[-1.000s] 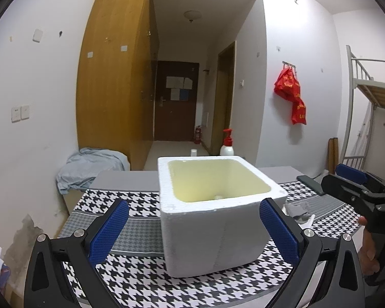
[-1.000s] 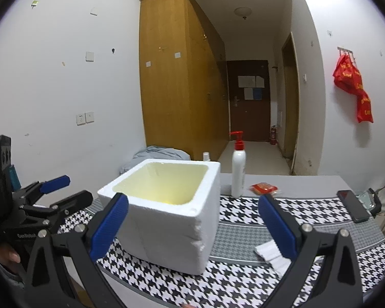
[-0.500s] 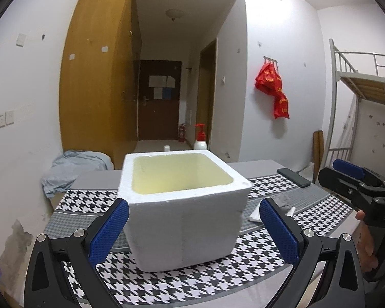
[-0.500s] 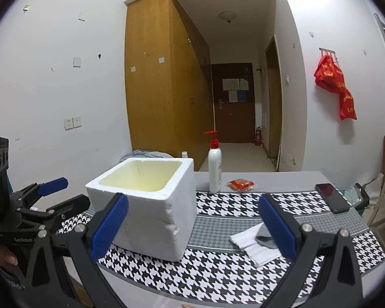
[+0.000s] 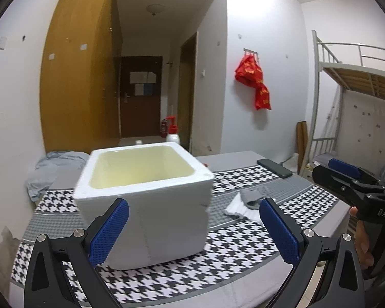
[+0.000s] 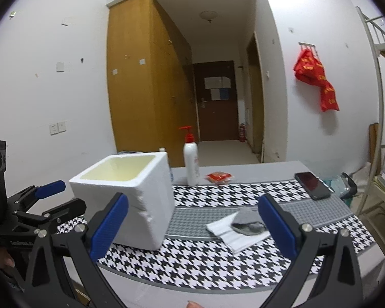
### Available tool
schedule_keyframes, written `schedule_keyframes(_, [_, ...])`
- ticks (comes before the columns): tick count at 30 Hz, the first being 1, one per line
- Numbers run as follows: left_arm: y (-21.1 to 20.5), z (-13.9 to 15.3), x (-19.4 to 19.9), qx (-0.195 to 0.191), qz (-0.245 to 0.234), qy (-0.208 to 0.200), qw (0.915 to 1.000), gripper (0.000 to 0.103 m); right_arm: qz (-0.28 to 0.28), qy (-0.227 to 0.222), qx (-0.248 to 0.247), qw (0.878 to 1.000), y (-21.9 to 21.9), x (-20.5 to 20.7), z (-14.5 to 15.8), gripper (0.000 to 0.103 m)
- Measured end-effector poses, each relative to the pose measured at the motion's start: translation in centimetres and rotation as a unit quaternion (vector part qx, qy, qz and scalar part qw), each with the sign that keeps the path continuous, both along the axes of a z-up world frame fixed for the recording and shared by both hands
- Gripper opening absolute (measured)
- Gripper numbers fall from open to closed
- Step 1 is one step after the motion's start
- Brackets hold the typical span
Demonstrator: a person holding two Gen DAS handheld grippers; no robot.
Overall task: Organize soft objects
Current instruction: 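Withdraw both tools from the foam box back toward the table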
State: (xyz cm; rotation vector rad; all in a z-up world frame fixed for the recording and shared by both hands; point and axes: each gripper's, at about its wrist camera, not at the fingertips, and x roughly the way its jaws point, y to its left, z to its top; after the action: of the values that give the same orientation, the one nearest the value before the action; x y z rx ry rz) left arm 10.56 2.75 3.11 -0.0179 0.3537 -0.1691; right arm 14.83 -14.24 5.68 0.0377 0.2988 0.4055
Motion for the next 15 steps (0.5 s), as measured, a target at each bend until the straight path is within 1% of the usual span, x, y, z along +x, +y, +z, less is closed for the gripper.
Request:
schedule_keyframes(11, [-3.5,-0.8,1.7,-0.003,-0.054,0.022,0.9983,0.102,-0.050,0.013,0.008,0.999,-4.0,-0.3,-0.9,0.102])
schedule_keyframes(15, [-5.2,-1.1,2.3,0.009,-0.071,0.027,0.9971,0.102,-0.070,0.016,0.008,0.997,-5.5,-0.3,-1.2,0.102])
